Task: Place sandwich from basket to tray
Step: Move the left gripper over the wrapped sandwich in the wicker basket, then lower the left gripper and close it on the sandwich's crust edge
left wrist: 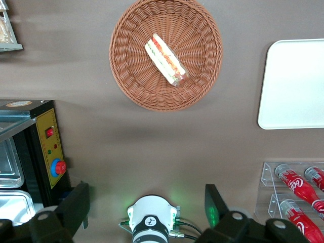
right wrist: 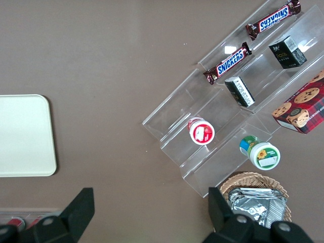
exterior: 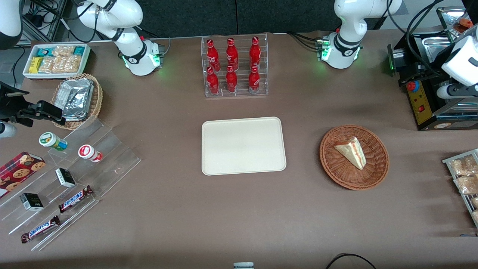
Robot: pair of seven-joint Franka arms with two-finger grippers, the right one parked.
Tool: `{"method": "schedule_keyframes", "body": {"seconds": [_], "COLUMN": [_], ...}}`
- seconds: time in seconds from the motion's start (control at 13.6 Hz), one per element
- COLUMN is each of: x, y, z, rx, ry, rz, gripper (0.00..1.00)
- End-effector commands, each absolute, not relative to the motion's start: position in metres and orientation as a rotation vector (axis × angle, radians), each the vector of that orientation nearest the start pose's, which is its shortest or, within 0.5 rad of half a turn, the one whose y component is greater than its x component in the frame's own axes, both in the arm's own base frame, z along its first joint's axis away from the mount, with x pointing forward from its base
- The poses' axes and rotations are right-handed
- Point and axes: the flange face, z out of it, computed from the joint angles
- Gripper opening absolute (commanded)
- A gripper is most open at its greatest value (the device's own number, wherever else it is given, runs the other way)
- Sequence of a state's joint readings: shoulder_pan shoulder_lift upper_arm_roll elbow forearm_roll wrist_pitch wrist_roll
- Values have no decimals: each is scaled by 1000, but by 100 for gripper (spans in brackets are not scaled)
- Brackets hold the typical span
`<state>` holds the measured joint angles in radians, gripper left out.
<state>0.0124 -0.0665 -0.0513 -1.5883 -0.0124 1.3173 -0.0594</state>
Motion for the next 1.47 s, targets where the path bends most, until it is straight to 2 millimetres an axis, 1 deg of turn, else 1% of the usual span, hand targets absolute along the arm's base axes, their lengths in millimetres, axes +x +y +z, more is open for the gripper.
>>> {"method": "schedule_keyframes", "body": {"seconds": [0.0, 0.07, 0.15, 0.29, 0.44, 0.52, 0.59, 0.66, 0.74, 0.88, 0.96, 1.11, 1.18, 1.25, 1.4], "x": [503, 504, 506, 516, 529, 533, 536, 537, 536, 537, 537, 542, 546, 548, 545], "y": [-17, -14, -14, -9, -7, -6, -8, -12, -16, -19, -26, -34, -51, -58, -59], "z": [641, 640, 635, 609, 563, 537, 509, 485, 456, 424, 408, 381, 366, 356, 342], "rx": [-3117, -3117, -3112, -3076, -3068, -3065, -3061, -3050, -3038, -3036, -3028, -3002, -2985, -2974, -2974], "ry": [-30, -54, -52, -79, -111, -173, -249, -344, -455, -629, -712, -865, -916, -957, -974], "rz": [336, 336, 352, 391, 399, 372, 342, 305, 252, 180, 157, 124, 121, 107, 90], "gripper": [100, 100, 100, 100, 100, 100, 100, 100, 100, 100, 100, 100, 100, 100, 100]}}
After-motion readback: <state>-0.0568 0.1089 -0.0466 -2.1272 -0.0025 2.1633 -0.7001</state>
